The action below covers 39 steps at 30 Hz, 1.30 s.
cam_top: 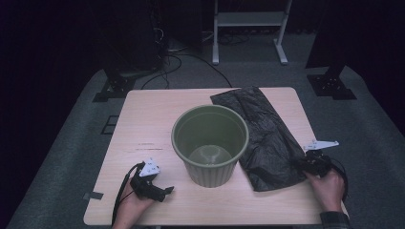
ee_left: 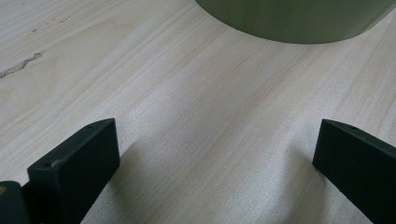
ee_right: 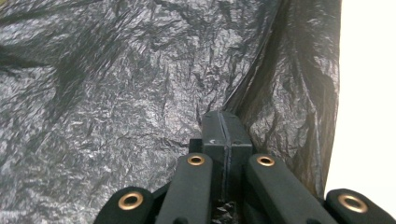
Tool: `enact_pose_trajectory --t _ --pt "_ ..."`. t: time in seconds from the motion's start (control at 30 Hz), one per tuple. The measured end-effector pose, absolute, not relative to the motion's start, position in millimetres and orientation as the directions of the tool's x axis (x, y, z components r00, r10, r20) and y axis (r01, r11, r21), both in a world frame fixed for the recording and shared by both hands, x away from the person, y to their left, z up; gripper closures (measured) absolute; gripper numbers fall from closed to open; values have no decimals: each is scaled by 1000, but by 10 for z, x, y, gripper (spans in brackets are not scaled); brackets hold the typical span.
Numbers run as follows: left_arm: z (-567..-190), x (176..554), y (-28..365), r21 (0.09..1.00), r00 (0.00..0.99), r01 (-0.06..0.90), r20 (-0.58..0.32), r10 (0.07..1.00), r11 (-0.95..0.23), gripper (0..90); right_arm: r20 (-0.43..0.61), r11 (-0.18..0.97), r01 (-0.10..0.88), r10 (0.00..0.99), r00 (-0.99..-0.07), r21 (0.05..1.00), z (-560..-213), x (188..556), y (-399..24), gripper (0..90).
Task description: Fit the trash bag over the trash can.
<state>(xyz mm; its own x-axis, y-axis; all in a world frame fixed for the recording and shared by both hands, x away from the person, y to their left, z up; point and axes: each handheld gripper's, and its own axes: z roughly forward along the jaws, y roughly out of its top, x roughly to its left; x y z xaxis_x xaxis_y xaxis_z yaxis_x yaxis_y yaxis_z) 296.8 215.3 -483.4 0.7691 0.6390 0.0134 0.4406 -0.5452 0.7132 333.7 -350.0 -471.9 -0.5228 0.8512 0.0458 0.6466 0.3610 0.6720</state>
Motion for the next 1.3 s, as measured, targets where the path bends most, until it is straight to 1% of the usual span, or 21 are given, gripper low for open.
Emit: enact_pose_trajectory --t 0.1,0.17,0.2,0.23,0.27,0.3,0.33,0.43,0.47,0.5,0.7,0.83,1.07,1.17,1.2,1.23,1.27,1.3 --pt "-4834 2968 2153 713 769 441 13 639 -545 0 33 376 646 849 -527 664 -4709 3183 -3522 895" --pt "-4834 2968 2153 713 769 441 13 639 -545 0 31 371 645 853 -522 668 -4697 3100 -3547 866" --pt "-4834 2968 2153 713 769 441 13 639 -545 0 30 356 643 860 -509 678 -4662 3042 -3569 750" --pt "-4834 2968 2153 713 769 441 13 639 -545 0 30 356 643 860 -509 678 -4662 3042 -3569 750" --pt "-4835 2968 2153 713 769 441 13 639 -544 0 31 344 640 866 -499 687 -4635 3022 -3572 691" --pt "-4834 2968 2153 713 769 441 13 639 -545 0 26 326 636 878 -479 700 -4571 3006 -3552 524" --pt "-4834 2968 2153 713 769 441 13 639 -545 0 26 326 636 878 -479 700 -4571 3006 -3552 524" --pt "-4834 2968 2153 713 768 441 13 640 -544 0 16 312 616 884 -467 724 -4482 3032 -3469 359" --pt "-4834 2968 2153 713 768 441 13 640 -544 0 -2 319 607 886 -464 728 -4452 3081 -3390 269" --pt "-4834 2968 2153 713 768 442 13 640 -544 0 -6 321 607 887 -461 727 -4447 3104 -3356 253" --pt "-4834 2968 2153 713 768 442 13 640 -544 0 6 340 603 868 -497 721 -4468 3280 -3131 220" --pt "-4834 2968 2153 713 768 441 13 640 -544 0 9 359 611 858 -514 705 -4546 3433 -2995 204" --pt "-4834 2968 2153 713 768 441 13 640 -544 0 12 386 625 845 -534 679 -4703 3581 -2851 217" --pt "-4835 2968 2153 713 768 441 13 640 -544 0 11 399 634 841 -541 662 -4750 3604 -2826 248" --pt "-4834 2968 2153 713 768 441 13 640 -544 0 11 400 628 838 -546 668 -4746 3597 -2827 307" --pt "-4834 2968 2153 713 768 441 13 640 -544 0 11 400 628 838 -546 668 -4746 3597 -2827 307" --pt "-4834 2968 2153 713 768 442 13 640 -544 0 10 403 622 834 -551 672 -4738 3586 -2836 412" --pt "-4835 2968 2153 713 768 442 13 640 -544 0 10 403 622 834 -551 672 -4738 3586 -2836 412"
